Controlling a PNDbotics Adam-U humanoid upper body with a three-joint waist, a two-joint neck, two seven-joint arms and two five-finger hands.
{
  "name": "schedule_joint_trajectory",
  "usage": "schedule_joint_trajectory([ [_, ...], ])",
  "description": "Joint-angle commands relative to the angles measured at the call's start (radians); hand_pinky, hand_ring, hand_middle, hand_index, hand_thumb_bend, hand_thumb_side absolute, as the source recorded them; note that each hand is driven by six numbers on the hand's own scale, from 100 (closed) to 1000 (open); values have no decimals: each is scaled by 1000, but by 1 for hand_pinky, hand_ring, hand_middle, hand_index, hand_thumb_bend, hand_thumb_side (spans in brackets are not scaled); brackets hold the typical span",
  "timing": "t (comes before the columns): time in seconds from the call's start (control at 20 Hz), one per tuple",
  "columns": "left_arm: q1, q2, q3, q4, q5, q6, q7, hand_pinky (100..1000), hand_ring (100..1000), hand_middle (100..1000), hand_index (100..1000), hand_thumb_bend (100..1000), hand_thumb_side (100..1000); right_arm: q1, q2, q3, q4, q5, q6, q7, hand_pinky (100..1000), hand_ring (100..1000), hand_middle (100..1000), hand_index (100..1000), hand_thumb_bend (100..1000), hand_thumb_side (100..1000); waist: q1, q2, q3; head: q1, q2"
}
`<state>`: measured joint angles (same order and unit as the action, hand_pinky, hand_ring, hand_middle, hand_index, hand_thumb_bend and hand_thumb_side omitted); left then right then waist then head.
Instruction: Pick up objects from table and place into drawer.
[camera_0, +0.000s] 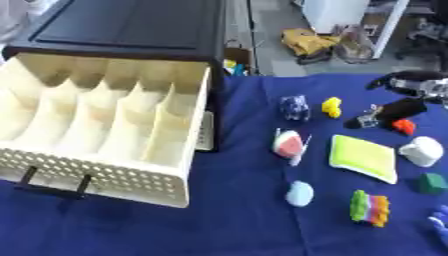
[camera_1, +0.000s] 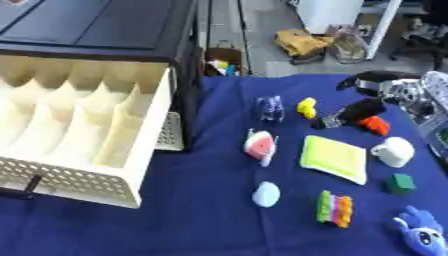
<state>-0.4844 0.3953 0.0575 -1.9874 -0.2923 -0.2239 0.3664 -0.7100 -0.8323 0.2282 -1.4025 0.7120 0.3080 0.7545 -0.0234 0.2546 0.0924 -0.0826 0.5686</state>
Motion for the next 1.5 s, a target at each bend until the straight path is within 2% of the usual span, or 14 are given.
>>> schedule_joint_trajectory([
  [0.05, -16, 8, 4, -13, 2, -3, 0, 651, 787, 746, 867, 454, 1000, -2, -46, -7, -6, -14, 1, 1, 941, 1000, 990, 1000, 715, 641, 2, -13, 0, -3, -14],
  [0.45, -17, 2, 3, -13, 2, -3, 2, 651, 787, 746, 867, 448, 1000, 29, -43, 4, 18, -31, -12, 9, 939, 1000, 985, 1000, 643, 546, 5, -9, 5, -6, -19],
  [1.15, -19, -4, 3, -13, 3, -4, 0, 650, 787, 745, 867, 445, 1000, 54, -33, 14, 53, -17, -43, -10, 931, 1000, 973, 1000, 590, 498, 8, -2, 9, -4, -26],
  [1.25, -18, -7, 2, -13, 3, -3, -2, 649, 786, 745, 866, 439, 1000, 58, -31, 20, 53, -6, -48, -19, 920, 990, 946, 1000, 557, 478, 8, 0, 11, -3, -28],
  [1.5, -18, -10, 1, -13, 3, -2, -4, 647, 785, 744, 866, 435, 1000, 66, -31, 26, 46, 17, -64, -27, 920, 979, 928, 1000, 542, 469, 7, 4, 11, -1, -30],
])
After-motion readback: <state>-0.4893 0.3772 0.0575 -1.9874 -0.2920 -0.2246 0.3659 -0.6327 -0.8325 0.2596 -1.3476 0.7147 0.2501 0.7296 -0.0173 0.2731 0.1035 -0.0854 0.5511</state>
